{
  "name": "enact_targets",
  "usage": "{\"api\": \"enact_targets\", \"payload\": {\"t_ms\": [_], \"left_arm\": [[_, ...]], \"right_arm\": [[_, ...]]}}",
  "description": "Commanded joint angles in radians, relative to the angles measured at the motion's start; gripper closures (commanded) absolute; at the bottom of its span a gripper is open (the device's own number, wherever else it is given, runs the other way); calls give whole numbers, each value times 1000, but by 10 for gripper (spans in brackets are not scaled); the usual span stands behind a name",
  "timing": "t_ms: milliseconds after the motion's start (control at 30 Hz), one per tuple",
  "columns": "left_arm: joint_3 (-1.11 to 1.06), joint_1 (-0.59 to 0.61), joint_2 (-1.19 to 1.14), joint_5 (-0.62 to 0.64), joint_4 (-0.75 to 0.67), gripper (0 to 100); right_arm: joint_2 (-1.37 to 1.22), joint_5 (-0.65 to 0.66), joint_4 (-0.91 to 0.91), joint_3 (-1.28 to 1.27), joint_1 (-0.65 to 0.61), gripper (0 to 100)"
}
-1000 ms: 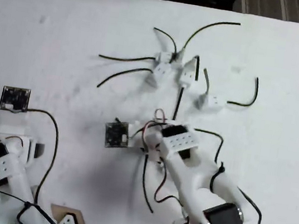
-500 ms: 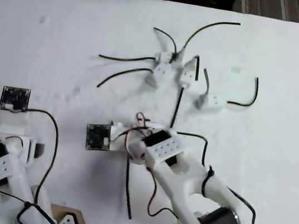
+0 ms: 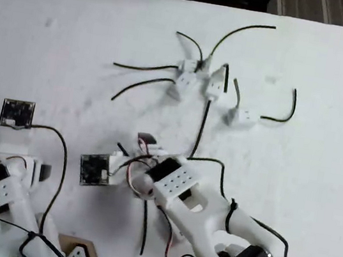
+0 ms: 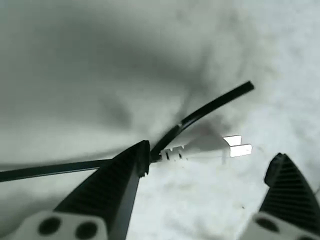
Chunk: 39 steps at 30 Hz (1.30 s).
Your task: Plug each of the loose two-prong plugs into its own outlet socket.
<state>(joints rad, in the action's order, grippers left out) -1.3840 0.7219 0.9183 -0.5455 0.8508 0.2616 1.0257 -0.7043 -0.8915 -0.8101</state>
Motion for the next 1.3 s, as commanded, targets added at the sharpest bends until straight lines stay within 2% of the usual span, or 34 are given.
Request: {"api": "enact_targets", "payload": {"t_ms": [0,167,433,533,667,733,800,933,1267], "left_arm": [[3,7,28,14,-17,703],[3,7,28,14,-17,703],[3,7,28,14,-17,703],[3,7,28,14,-17,703],[3,7,28,14,-17,703],[3,7,28,14,-17,703],[3,7,28,14,-17,703],[3,7,28,14,-17,703],[3,7,28,14,-17,703]], "right_arm": [[39,-12,-5,18,-8,640],[12,-167,-2,40,-1,640],[-222,-608,16,213,61,649],[-278,-701,16,264,87,755],[-303,-775,16,304,110,997],[-302,-827,13,301,128,955],[-300,-896,-1,308,154,988],[-300,-1074,-45,342,225,982],[-300,-1336,-294,494,498,981]]}}
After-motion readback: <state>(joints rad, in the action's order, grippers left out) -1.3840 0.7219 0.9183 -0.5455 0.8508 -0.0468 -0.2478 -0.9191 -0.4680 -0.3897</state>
